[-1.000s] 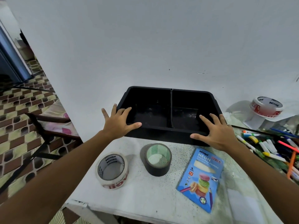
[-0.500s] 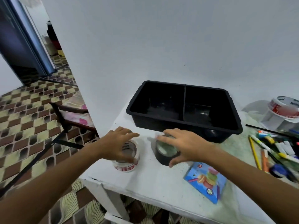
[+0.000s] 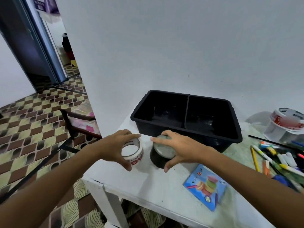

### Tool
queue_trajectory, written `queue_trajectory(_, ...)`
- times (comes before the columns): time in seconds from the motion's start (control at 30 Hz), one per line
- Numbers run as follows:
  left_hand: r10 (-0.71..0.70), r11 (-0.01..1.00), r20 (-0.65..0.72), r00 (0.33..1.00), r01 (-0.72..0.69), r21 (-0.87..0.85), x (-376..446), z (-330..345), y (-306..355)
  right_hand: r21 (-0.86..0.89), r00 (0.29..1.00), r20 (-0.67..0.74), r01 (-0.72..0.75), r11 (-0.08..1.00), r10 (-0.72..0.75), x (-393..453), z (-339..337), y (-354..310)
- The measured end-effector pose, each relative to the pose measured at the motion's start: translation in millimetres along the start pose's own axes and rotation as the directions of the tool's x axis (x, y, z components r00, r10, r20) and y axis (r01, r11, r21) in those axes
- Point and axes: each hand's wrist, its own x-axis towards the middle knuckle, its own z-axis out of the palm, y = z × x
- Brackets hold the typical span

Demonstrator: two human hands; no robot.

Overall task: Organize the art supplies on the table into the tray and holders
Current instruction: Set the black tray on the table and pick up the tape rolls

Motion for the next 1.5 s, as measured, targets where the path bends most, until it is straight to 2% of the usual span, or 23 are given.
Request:
queue_trajectory(0.07,0.060,0.998,-0.076,0.995,-0.059,0.009,4.6,-29.2,4.9,0.019,0.996,-0.078,0.033,0.999,-0.031,-2.0,-26.0,-4.8)
queue_trajectory(0.17,0.083,0.995,-0.131,0.988,-0.075,0.060,22.2,-79.6,10.0,-0.017,0.984,-0.175,0.021,1.000,-0.024,3.8,-63.8,2.7)
queue_trajectory(0.27,0.134,0.988,-0.184,0.974,-0.117,0.099,53.9,-120.5,6.3,-0.008,0.971,-0.229,-0.067,0.998,0.063,17.3,-94.2,24.7)
queue_trajectory(0.43,0.154,0.988,-0.192,0.969,-0.149,0.045,135.2,-149.6,-10.9,0.043,0.919,-0.285,-0.273,0.961,0.273,56.8,-117.8,72.1)
queue_trajectory(0.53,0.187,0.982,-0.177,0.966,-0.179,0.061,185.2,-149.2,-19.3,0.020,0.891,-0.278,-0.369,0.929,0.360,86.7,-117.8,96.2)
queue_trajectory(0.77,0.164,0.974,-0.119,0.979,-0.141,0.179,263.4,-123.4,-41.6,0.005,0.845,-0.229,-0.496,0.868,0.484,138.4,-89.8,138.5)
queue_trajectory(0.87,0.178,0.965,-0.082,0.981,-0.157,0.212,280.2,-107.3,-48.4,-0.177,0.832,-0.213,-0.549,0.817,0.512,153.8,-72.7,149.0)
queue_trajectory(0.93,0.188,0.954,-0.062,0.980,-0.167,0.249,288.7,-97.1,-51.5,-0.345,0.836,-0.228,-0.548,0.762,0.499,160.4,-62.8,152.4)
queue_trajectory(1.03,0.191,0.944,-0.048,0.980,-0.170,0.283,297.8,-84.7,-54.9,-0.439,0.843,-0.217,-0.535,0.722,0.492,168.2,-51.8,156.4)
queue_trajectory(1.5,0.189,0.889,-0.008,0.982,-0.168,0.427,321.4,-52.5,-55.1,-0.469,0.827,-0.171,-0.547,0.694,0.536,190.0,-38.3,164.9)
